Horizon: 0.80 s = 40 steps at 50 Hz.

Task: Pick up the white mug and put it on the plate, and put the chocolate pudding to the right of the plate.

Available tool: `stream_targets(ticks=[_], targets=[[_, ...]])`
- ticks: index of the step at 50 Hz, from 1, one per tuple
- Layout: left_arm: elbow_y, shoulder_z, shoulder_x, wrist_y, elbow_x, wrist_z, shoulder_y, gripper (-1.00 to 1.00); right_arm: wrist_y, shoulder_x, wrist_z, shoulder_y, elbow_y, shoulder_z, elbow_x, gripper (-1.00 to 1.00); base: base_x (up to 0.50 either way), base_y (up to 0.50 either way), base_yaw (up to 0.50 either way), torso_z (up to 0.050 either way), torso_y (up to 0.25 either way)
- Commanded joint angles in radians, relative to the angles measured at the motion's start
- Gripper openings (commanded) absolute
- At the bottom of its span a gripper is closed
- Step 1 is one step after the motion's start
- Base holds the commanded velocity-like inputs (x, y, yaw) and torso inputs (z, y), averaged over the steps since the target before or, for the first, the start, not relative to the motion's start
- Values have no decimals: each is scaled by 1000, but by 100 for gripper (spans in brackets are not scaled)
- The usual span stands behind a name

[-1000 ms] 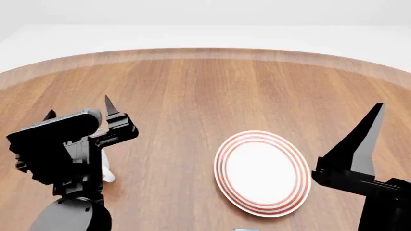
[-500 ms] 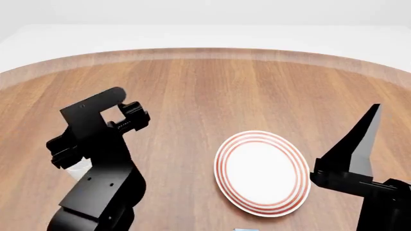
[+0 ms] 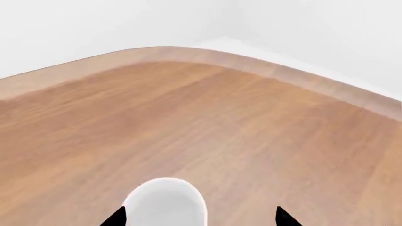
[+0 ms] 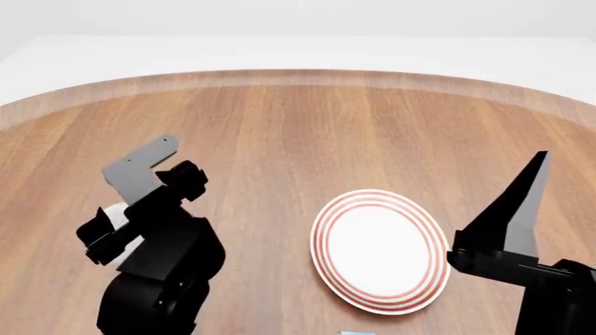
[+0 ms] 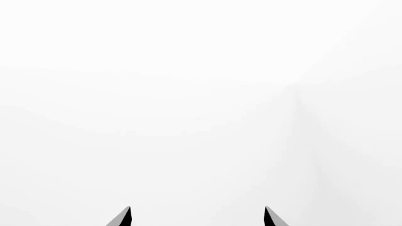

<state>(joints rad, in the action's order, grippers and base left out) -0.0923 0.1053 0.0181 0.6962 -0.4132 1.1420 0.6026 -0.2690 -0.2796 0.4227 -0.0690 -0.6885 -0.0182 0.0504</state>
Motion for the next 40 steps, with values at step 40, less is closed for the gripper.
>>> stream_targets(ticks=[40], targets=[[415, 33, -1, -316, -164, 105, 1, 100, 0, -16, 14, -1, 16, -31, 14, 100, 0, 0, 0, 0, 0]])
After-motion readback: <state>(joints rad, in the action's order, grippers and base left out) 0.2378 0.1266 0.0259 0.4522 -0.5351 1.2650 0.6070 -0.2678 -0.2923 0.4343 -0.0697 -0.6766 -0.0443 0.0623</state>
